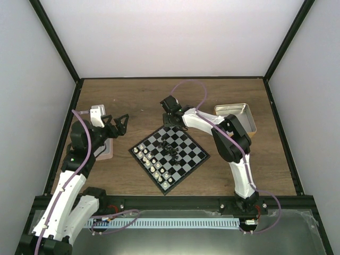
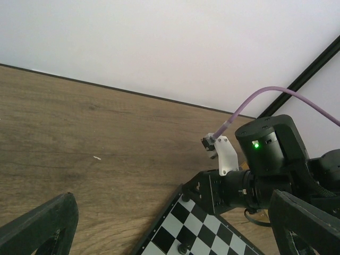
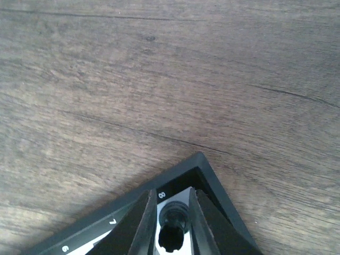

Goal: Set up the chess pieces on the board
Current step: Place the chess piece on the chessboard.

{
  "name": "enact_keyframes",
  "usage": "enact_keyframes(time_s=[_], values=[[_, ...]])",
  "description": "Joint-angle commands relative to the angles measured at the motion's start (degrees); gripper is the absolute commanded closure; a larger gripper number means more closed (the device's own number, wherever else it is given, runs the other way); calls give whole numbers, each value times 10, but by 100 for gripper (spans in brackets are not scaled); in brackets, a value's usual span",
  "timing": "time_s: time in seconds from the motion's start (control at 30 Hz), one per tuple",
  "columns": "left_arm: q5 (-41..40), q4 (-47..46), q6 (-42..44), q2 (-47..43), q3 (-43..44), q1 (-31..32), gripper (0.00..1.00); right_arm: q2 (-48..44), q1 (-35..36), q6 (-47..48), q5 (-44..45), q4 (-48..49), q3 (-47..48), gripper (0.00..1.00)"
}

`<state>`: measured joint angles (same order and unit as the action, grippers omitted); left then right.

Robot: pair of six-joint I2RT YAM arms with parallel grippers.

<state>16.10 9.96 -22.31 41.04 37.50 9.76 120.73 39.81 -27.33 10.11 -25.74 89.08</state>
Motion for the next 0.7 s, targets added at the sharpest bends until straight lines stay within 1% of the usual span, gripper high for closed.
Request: enact_keyframes(time_s=[0.0,0.1,0.2,0.3,0.47,0.67], values=[[2,0,4,-3,14,-3,0,-13,-3,-5,12,-33,27,79],[2,1,3,-8,14,-3,0,-24,-3,1,19,-37,28,76],[3,2,4,-13,12,-3,0,-19,-2,6,15,-45,34,70],[3,2,3,-15,11,-3,0,-9,-3,9,11,-45,38,68],[-1,5,5,-14,11,-3,0,6,-3,22,11,-32,40,68],[-10,7,5,-17,7,-3,0,13,-2,33,15,-20,27,73]])
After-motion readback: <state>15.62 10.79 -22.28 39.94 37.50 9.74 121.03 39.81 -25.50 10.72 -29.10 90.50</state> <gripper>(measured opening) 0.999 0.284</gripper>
